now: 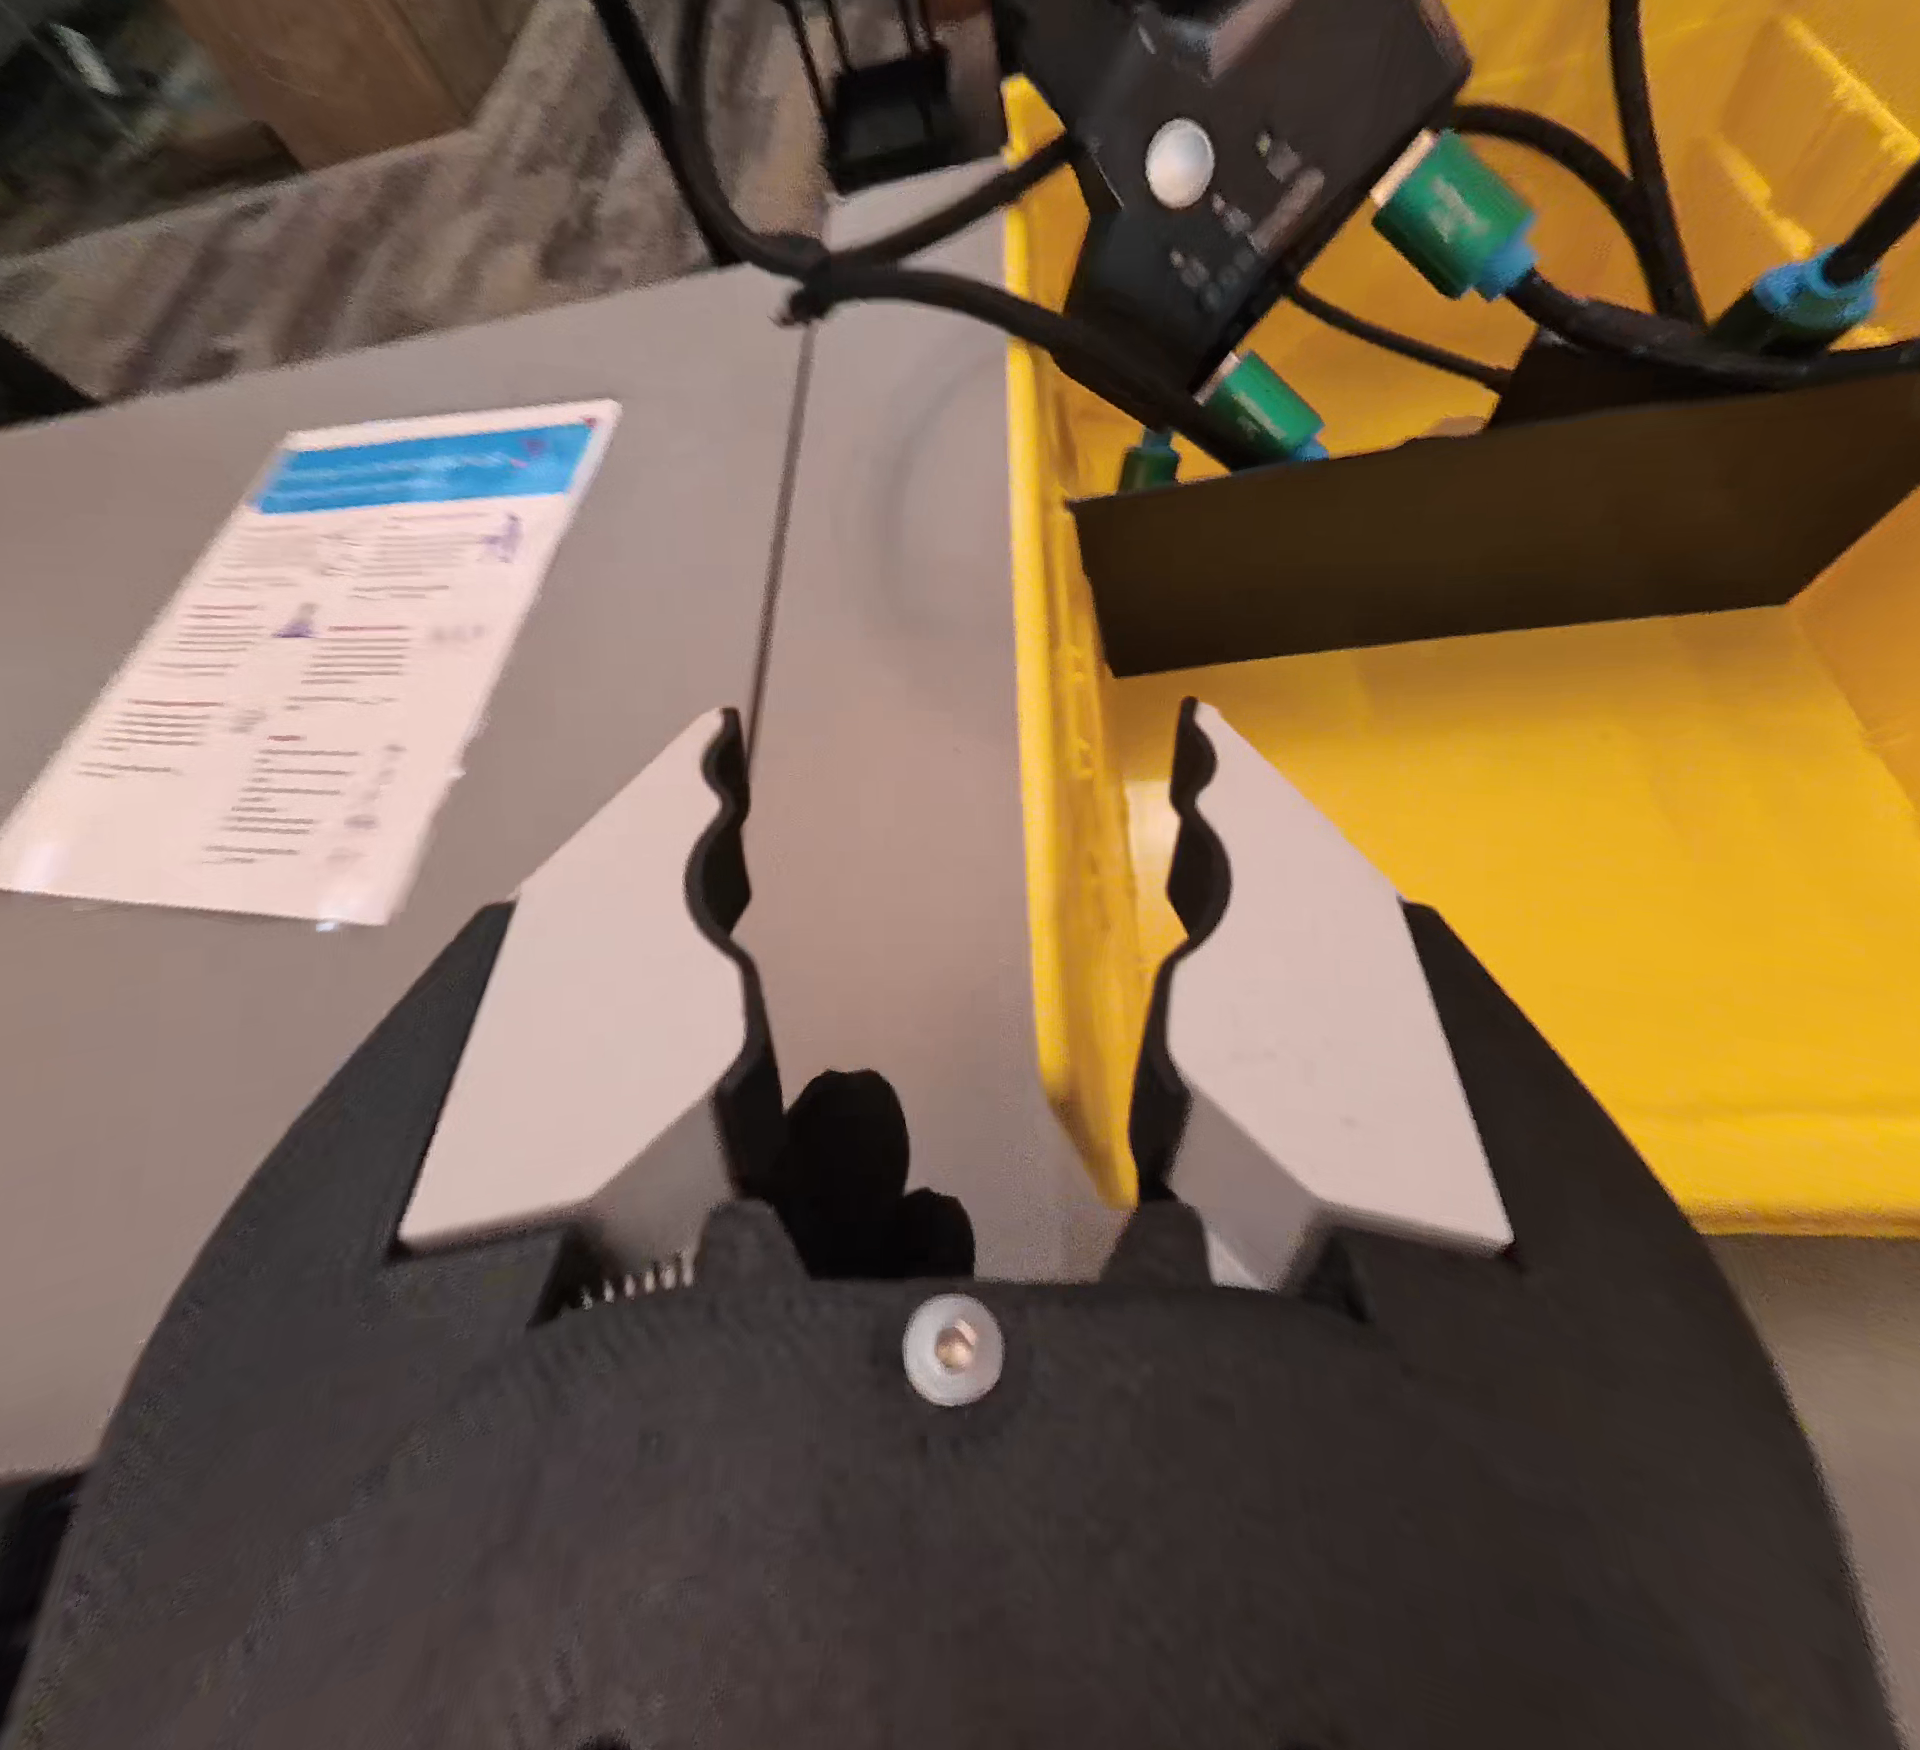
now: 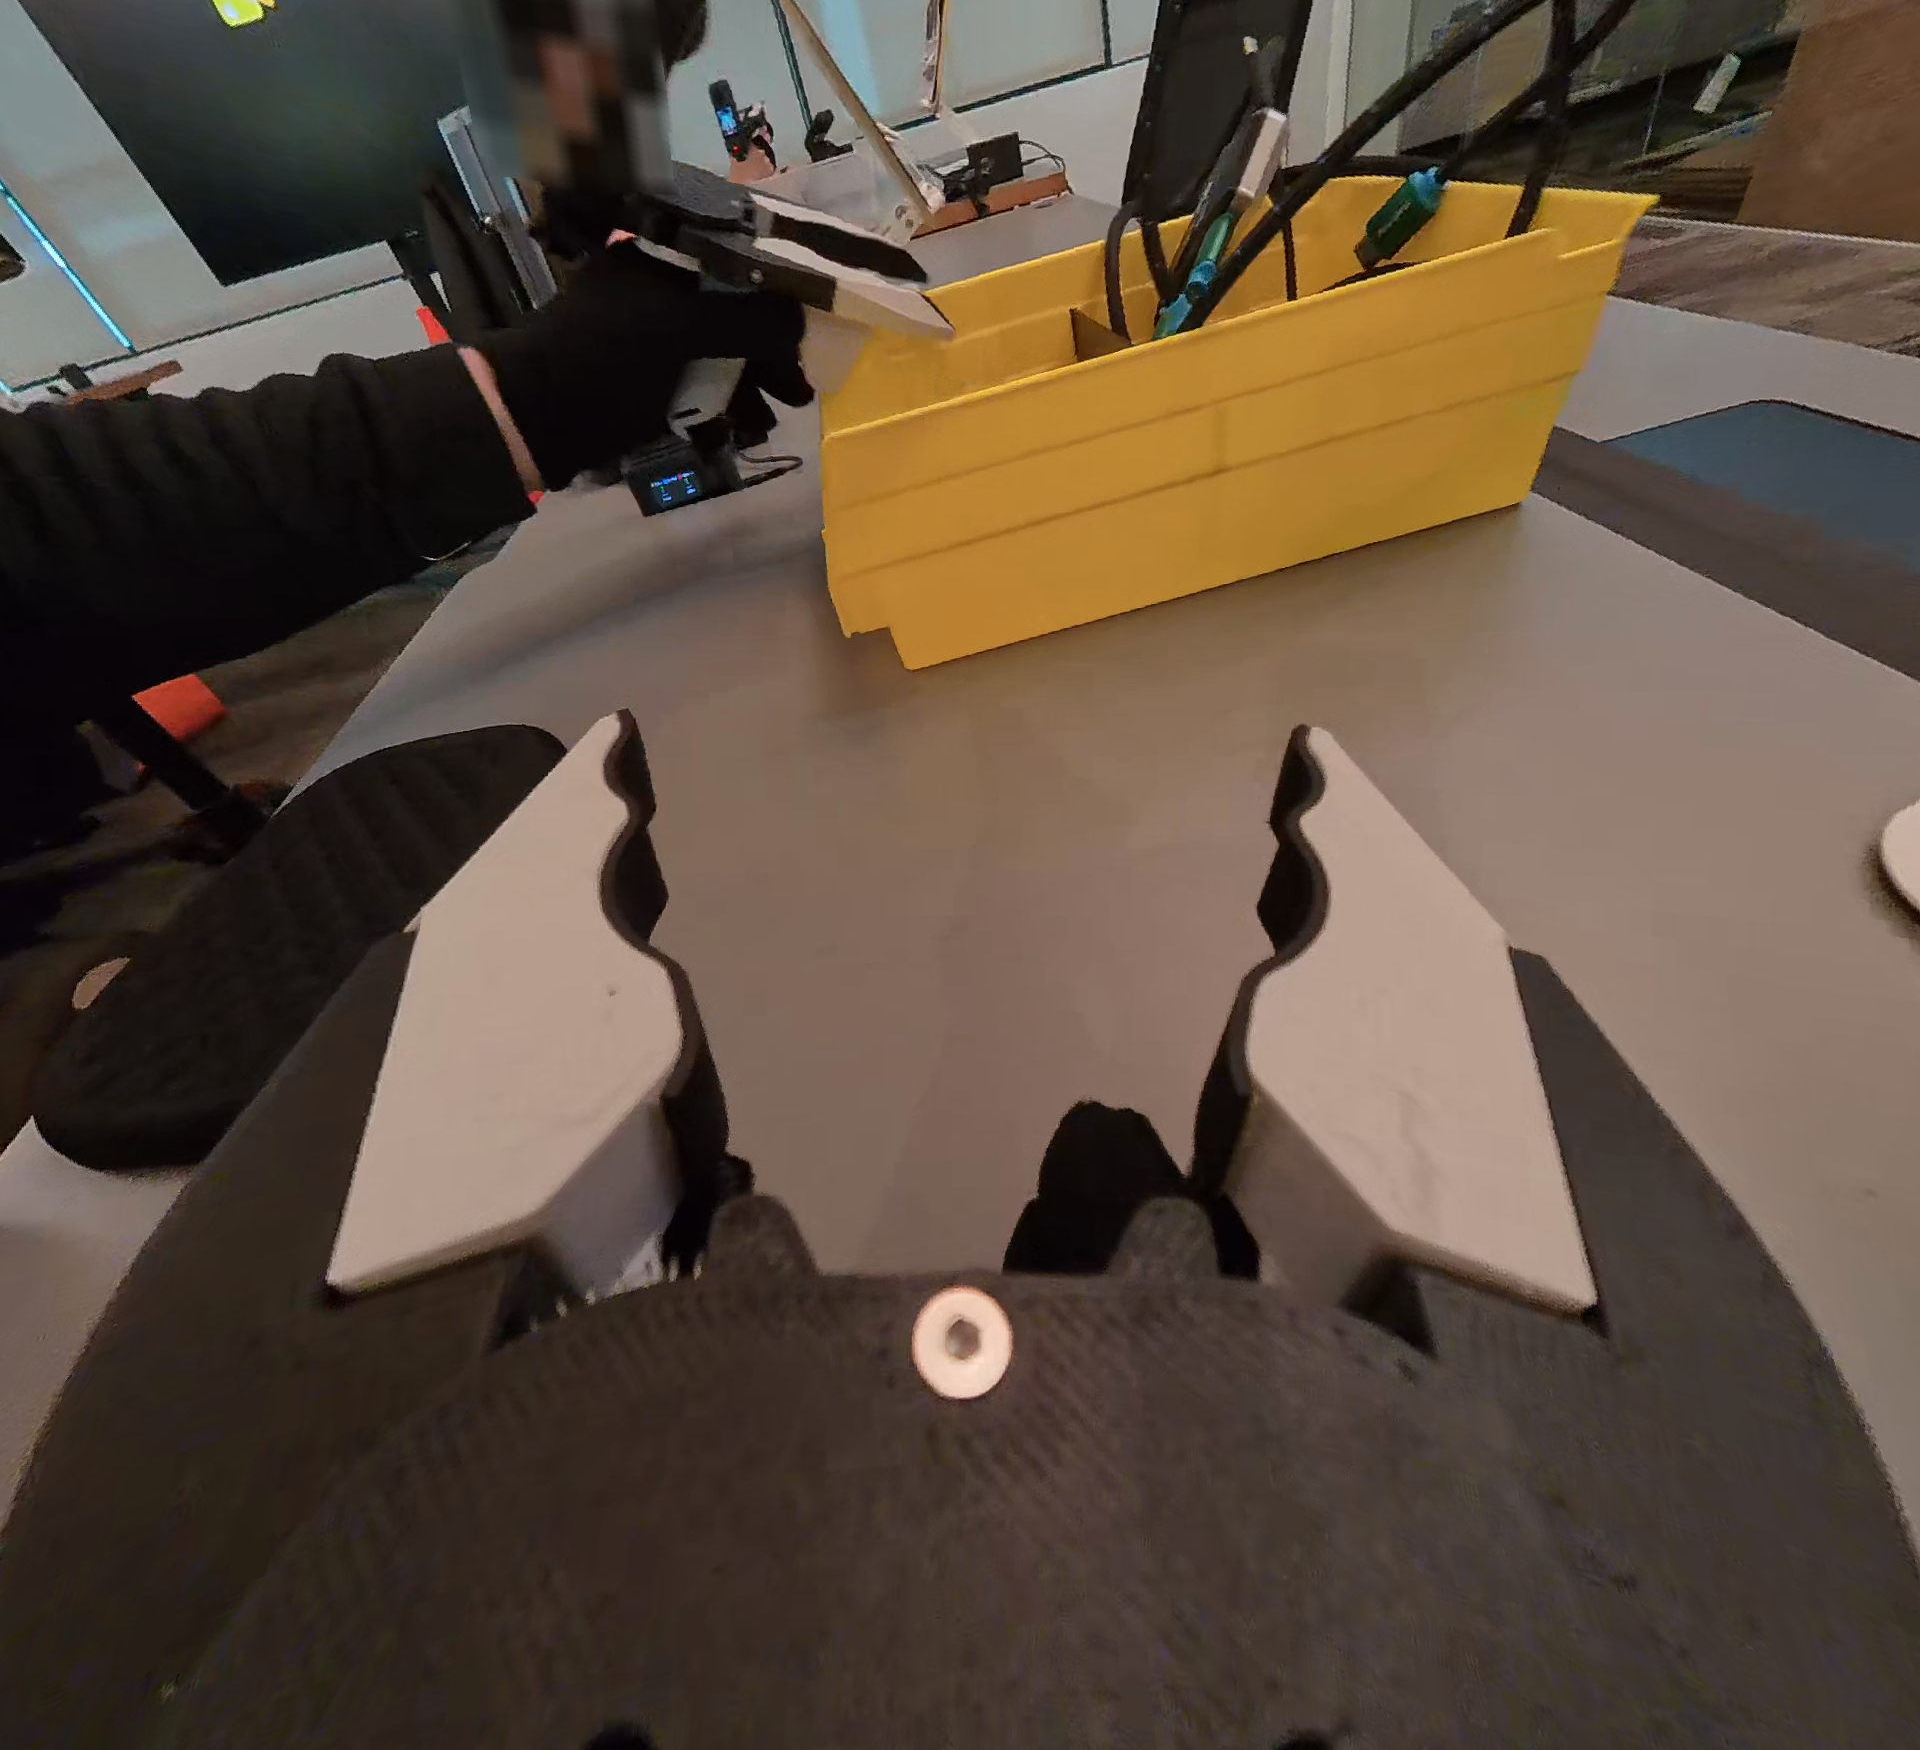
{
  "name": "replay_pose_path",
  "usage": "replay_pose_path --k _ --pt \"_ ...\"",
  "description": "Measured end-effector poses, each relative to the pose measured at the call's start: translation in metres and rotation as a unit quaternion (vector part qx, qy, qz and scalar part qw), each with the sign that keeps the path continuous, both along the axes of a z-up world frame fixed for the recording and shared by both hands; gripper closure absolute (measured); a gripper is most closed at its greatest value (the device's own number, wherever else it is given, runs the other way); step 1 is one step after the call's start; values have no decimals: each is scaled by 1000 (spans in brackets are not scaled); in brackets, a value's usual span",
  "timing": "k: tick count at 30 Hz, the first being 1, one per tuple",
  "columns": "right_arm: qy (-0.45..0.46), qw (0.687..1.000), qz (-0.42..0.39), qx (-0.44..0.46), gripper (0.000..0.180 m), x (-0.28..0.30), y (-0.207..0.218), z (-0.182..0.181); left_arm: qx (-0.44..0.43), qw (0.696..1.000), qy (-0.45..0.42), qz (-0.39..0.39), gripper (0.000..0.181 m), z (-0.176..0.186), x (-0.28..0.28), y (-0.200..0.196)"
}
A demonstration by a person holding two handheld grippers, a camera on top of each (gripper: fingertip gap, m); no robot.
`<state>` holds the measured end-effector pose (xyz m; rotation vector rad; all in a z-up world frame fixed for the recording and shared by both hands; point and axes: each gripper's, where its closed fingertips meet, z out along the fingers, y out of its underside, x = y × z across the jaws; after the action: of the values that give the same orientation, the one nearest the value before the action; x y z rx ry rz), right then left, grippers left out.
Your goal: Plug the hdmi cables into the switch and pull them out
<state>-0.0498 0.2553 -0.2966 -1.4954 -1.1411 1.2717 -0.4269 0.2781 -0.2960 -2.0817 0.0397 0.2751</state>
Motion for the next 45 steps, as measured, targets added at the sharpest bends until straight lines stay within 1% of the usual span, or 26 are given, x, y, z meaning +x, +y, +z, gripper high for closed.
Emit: replay_pose_path --k 2,3,5,8,11,13,15,17,19,22,24,27,30,31,33,34,40,45 --pt "5 1000 -1 -6 63 3 3 1 18 999 36 6 104 22 2 -6" --pt "3 1000 -2 -4 63 4 4 1 27 998 53 -4 103 34 10 -7" --pt "-4 1000 -8 4 63 8 8 -1 30 996 69 -45 107 51 42 -8" --pt "-2 1000 -19 2 63 13 16 0 51 987 86 -127 114 75 119 -3" --pt "-4 1000 -30 2 63 19 24 -1 57 968 105 -222 115 83 213 4" --pt "-8 999 -40 6 63 24 30 -2 50 955 94 -276 117 74 276 10" --pt "-19 998 -53 15 63 30 37 -4 22 945 83 -316 110 51 331 18" --pt "-30 997 -71 25 64 39 48 -6 6 940 95 -326 104 30 369 32" --pt "-43 994 -91 34 64 49 59 -9 -4 938 82 -335 96 12 399 49" --pt "-65 988 -128 48 65 68 79 -14 -33 950 55 -306 85 -18 417 80" --pt "-82 983 -153 56 67 82 93 -17 -41 957 38 -283 83 -32 421 98" --pt "-92 978 -181 55 68 98 110 -20 -40 968 63 -241 80 -51 411 120" --pt "-90 975 -199 47 70 112 122 -20 -46 973 49 -221 79 -69 406 127" --pt "-84 975 -202 40 70 114 124 -19 -54 973 53 -217 79 -72 403 128" --pt "-78 975 -204 32 71 116 126 -18 -39 974 76 -209 78 -68 396 132" --pt "-80 975 -203 31 71 115 126 -19 -36 975 73 -208 79 -67 394 132" --pt "-119 973 -187 71 72 106 117 -27 -36 975 71 -207 80 -68 395 130" --pt "-130 971 -180 88 73 103 113 -29 -36 974 73 -210 80 -68 398 130"
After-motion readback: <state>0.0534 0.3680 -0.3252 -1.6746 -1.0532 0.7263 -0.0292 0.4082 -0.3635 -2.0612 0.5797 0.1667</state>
